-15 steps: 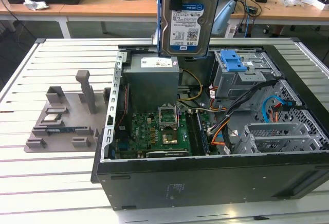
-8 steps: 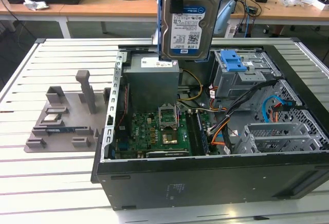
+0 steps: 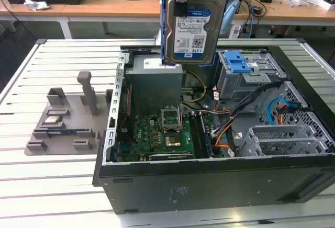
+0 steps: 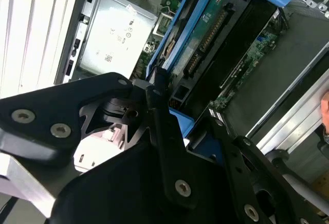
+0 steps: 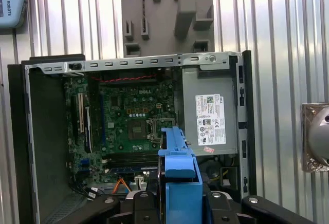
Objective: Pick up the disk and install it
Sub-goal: 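Pick up the disk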
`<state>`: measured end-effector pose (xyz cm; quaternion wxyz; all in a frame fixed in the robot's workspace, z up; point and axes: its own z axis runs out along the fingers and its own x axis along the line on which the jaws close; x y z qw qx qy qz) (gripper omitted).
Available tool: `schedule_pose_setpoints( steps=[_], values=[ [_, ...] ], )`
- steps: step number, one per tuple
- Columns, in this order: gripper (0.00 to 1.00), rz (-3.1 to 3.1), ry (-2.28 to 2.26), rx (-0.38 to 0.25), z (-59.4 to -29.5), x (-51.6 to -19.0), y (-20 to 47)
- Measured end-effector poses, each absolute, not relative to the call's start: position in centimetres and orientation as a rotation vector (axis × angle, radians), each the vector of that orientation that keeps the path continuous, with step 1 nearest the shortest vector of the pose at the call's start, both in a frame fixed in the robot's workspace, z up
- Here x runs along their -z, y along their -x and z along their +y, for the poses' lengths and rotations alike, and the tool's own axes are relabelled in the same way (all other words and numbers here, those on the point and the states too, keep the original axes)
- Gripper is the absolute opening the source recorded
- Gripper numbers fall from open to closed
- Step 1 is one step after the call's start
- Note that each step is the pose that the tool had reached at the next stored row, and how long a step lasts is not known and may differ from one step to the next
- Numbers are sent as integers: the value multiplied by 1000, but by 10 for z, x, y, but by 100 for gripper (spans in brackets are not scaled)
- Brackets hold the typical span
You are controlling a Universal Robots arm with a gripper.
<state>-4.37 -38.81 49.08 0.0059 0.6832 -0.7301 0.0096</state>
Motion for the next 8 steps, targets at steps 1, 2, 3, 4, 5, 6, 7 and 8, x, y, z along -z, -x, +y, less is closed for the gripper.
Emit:
schedule_pose_setpoints(
  steps=[1, 2, 3, 4, 5, 6, 7, 8],
  values=[
    [37, -2285, -2138, -30, -389, -491, 44],
    [37, -2285, -2138, -30, -390, -491, 44],
    [37, -2285, -2138, -30, -391, -491, 44],
    [37, -2285, -2138, -30, -392, -491, 44],
    [37, -2285, -2138, -30, -394, -491, 44],
    [37, -2285, -2138, -30, -395, -491, 44],
    [37, -2285, -2138, -30, -397, -491, 44],
    [37, -2285, -2138, -30, -398, -491, 44]
  ],
)
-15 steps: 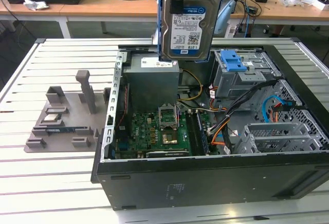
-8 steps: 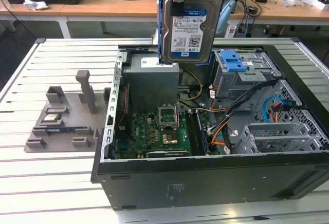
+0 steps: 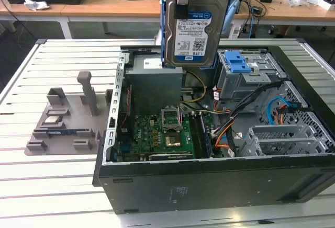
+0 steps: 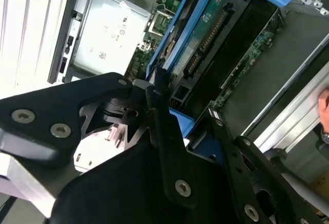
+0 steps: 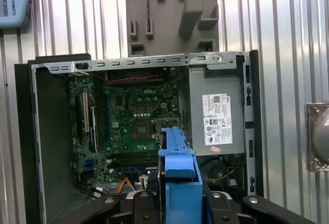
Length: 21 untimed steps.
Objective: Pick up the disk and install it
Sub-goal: 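Pick up the disk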
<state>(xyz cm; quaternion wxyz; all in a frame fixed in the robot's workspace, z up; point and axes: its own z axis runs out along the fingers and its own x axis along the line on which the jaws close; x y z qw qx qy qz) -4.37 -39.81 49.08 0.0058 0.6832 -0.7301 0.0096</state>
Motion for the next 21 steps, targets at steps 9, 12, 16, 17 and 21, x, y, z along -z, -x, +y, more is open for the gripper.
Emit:
schedule_pose_setpoints(
  steps=[9, 12, 16, 17, 21],
  values=[
    [37, -2285, -2138, -30, -408, -491, 44],
    [37, -2285, -2138, -30, -412, -491, 44],
    [37, -2285, -2138, -30, -416, -491, 44],
    [37, -2285, -2138, -30, -418, -491, 44],
    [37, -2285, -2138, -30, -426, -491, 44]
  ],
)
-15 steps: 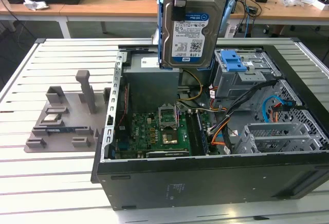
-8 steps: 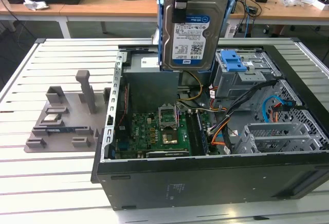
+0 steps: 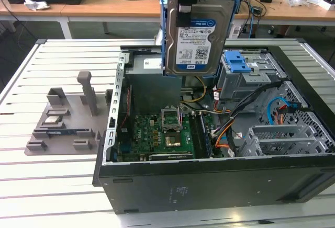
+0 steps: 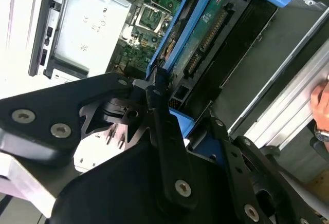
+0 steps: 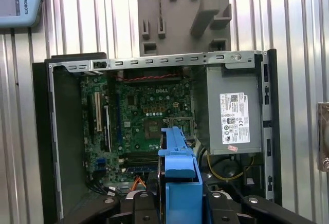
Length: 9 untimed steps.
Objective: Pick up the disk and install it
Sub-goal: 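Pick up the disk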
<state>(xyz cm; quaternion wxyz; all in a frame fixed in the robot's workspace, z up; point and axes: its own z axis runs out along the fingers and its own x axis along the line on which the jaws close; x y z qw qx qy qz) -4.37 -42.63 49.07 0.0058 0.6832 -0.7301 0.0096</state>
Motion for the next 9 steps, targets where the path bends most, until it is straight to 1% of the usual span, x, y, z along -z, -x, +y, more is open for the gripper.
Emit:
schedule_pose_setpoints(
  steps=[9],
  values=[
    [37, -2285, -2138, -30, -450, -491, 44]
  ],
)
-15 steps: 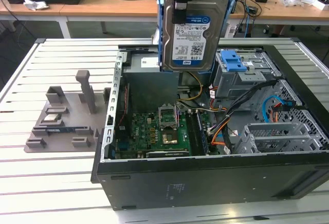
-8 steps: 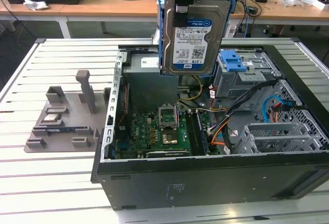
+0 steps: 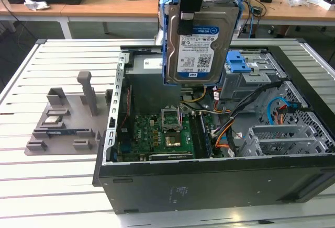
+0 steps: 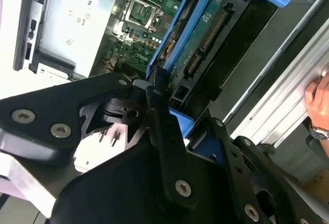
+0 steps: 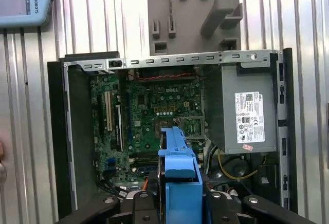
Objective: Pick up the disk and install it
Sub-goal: 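Pick up the disk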
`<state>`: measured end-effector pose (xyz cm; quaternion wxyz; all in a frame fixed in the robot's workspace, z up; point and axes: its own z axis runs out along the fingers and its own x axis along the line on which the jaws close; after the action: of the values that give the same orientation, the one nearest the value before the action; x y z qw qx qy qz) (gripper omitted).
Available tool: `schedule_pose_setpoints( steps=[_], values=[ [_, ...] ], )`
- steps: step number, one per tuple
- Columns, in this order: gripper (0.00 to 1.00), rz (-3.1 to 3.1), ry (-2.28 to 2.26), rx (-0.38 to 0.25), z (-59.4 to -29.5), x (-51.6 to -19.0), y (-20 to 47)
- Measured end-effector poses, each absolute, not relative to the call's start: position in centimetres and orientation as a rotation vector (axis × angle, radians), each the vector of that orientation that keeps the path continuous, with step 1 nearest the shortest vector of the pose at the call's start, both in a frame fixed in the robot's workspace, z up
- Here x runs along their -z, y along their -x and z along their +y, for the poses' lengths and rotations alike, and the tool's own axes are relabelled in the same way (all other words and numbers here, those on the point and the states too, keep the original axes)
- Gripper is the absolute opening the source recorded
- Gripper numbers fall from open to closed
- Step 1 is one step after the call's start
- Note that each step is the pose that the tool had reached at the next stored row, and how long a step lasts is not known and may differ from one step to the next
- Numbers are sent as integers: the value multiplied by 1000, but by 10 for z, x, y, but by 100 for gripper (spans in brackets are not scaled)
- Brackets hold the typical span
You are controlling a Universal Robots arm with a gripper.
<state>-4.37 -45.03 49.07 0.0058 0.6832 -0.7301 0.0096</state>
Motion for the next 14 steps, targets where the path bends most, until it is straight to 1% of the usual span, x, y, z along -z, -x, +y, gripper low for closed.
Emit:
schedule_pose_setpoints(
  steps=[14],
  values=[
    [37, -2285, -2138, -30, -492, -490, 44]
  ],
)
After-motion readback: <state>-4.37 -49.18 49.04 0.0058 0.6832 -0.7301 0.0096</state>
